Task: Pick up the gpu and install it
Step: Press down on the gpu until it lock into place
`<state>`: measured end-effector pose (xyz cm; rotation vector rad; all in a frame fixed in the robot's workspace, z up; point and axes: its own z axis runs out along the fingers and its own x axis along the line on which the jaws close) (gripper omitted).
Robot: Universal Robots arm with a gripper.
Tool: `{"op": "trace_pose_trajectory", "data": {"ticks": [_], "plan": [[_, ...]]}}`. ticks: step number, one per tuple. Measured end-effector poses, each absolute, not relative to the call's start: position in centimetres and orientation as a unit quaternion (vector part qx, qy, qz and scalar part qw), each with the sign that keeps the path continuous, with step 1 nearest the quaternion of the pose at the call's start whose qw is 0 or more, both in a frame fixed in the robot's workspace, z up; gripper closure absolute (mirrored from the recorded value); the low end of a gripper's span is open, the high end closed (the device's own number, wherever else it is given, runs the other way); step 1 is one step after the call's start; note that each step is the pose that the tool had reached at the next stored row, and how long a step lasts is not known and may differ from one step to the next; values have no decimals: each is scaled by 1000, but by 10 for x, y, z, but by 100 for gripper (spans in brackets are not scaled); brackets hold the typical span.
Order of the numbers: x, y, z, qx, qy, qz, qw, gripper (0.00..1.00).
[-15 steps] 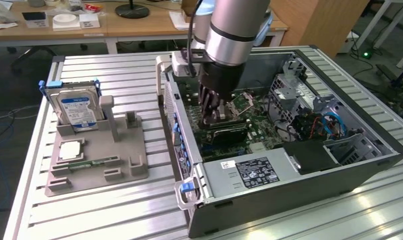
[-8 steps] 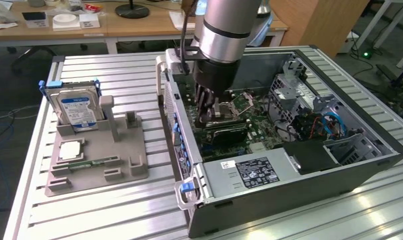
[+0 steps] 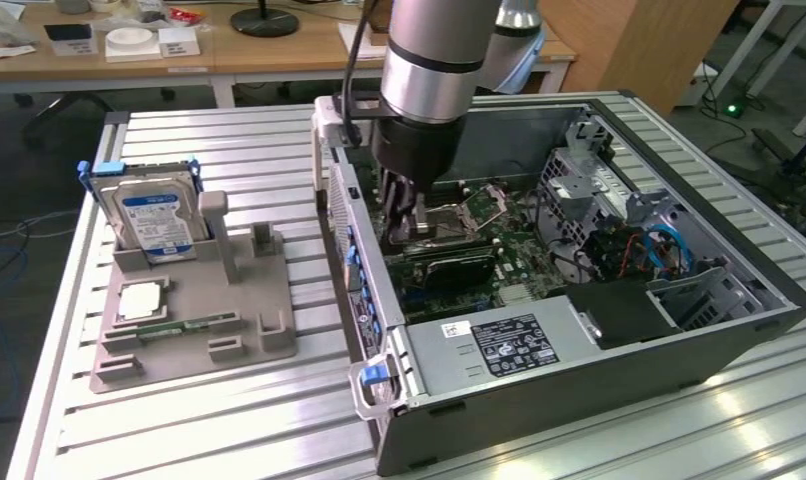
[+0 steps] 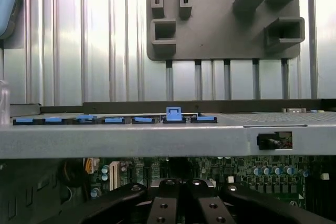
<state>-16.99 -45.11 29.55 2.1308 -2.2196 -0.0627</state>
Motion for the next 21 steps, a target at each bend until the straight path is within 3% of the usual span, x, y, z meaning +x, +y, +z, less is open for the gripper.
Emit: {"op": "trace_pose_trajectory", "data": {"ticks": [21], "plan": [[-175, -453, 294, 694, -720, -19, 31, 89]]}}
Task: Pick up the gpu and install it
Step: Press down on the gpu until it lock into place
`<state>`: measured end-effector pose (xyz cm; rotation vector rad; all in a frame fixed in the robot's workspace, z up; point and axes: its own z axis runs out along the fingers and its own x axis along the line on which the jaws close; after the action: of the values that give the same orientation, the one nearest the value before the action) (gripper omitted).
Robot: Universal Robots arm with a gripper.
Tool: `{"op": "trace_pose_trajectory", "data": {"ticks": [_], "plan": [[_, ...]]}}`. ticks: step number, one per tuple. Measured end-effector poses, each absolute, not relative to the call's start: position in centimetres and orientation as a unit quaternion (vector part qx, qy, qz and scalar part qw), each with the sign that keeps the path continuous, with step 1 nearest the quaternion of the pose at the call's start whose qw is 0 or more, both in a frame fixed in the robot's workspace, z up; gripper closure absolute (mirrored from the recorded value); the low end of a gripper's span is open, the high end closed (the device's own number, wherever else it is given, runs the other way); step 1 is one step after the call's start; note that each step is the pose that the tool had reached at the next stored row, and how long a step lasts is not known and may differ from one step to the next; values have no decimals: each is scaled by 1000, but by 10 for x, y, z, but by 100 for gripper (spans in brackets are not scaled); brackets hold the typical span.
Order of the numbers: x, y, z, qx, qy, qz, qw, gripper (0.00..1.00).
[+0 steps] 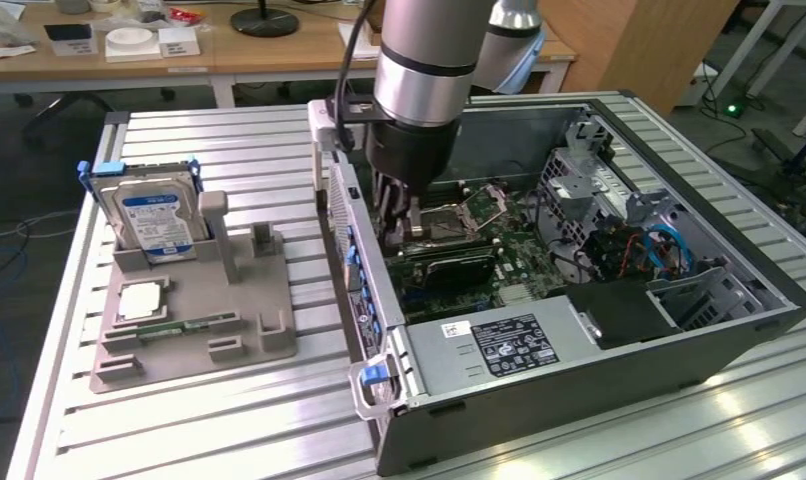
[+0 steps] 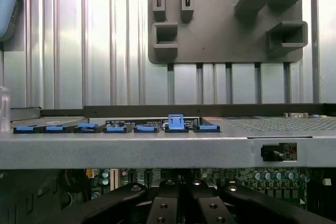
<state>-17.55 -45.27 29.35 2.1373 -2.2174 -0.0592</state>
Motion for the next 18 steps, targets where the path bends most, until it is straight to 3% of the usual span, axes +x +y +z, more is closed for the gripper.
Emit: {"op": "trace_pose_trajectory", "data": {"ticks": [18], "plan": [[-165, -452, 294, 695, -719, -22, 28, 89]]}}
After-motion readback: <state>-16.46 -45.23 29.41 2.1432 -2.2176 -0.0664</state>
